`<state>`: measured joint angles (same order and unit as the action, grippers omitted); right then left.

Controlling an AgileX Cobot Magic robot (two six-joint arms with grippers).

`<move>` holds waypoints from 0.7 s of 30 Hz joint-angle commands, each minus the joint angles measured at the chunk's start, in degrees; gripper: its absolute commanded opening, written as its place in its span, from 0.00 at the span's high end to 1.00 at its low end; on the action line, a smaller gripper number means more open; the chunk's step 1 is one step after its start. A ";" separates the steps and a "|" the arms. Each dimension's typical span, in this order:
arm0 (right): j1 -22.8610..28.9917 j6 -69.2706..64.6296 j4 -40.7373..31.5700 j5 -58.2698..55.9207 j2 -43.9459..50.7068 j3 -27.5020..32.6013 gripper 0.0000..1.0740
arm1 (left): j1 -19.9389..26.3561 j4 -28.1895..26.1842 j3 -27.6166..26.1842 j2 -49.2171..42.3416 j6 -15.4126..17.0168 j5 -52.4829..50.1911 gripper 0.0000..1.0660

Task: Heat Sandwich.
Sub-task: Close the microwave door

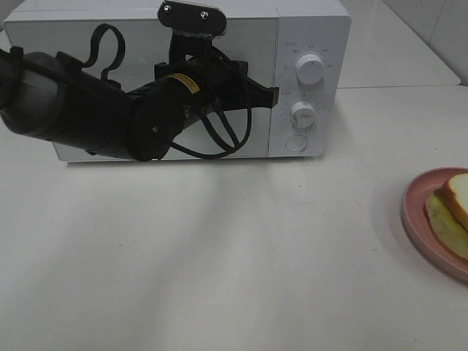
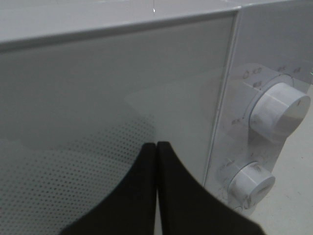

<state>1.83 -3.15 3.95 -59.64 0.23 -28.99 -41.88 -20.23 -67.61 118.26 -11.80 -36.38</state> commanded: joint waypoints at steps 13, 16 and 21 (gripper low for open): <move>-0.52 0.34 0.06 0.23 1.49 0.00 0.29 | 0.92 -3.78 3.50 -4.24 -0.74 0.46 1.00; -0.52 0.34 0.06 0.23 1.49 0.00 0.29 | 0.11 -3.78 6.65 -6.13 -0.74 0.46 1.00; -0.52 0.34 0.06 0.23 1.49 0.00 0.29 | -2.35 -3.78 10.54 -9.28 -0.74 1.09 0.99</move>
<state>1.83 -3.15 3.95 -59.64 0.23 -28.99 -43.32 -23.66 -57.98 110.52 -12.43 -35.12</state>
